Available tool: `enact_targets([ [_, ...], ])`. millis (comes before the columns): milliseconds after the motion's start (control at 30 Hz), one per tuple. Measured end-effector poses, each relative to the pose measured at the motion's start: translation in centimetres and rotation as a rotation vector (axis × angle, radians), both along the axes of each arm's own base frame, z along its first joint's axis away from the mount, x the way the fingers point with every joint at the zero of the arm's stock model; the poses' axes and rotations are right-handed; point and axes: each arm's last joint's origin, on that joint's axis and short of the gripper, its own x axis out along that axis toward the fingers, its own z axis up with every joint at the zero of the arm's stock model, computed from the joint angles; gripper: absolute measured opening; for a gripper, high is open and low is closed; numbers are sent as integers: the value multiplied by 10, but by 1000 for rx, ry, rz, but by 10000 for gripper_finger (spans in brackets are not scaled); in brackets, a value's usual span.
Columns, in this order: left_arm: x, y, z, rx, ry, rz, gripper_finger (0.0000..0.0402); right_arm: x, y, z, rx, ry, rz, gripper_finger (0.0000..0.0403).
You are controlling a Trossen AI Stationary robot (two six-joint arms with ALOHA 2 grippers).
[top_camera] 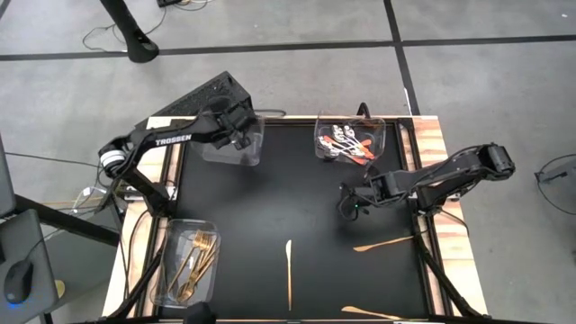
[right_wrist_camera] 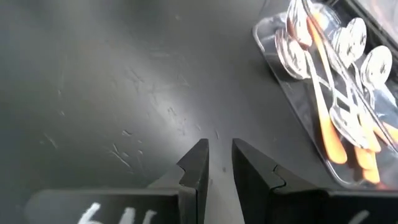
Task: Sort silverware by color (type)
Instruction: Put the gold table knife into the top left transparent bin
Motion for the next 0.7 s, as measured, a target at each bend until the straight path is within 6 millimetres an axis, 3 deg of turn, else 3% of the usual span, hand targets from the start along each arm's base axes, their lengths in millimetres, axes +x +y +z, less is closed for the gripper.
enact_targets([
  [267,-28,39,-8,-281,-298,74,48,5,1,9,-18,-27,3,93],
  [400,-40,49,-9,-310,-334,123,17,4,0,9,-24,-26,3,93],
  [700,-45,52,-15,-330,-367,120,0,5,0,10,-35,-29,-4,93],
])
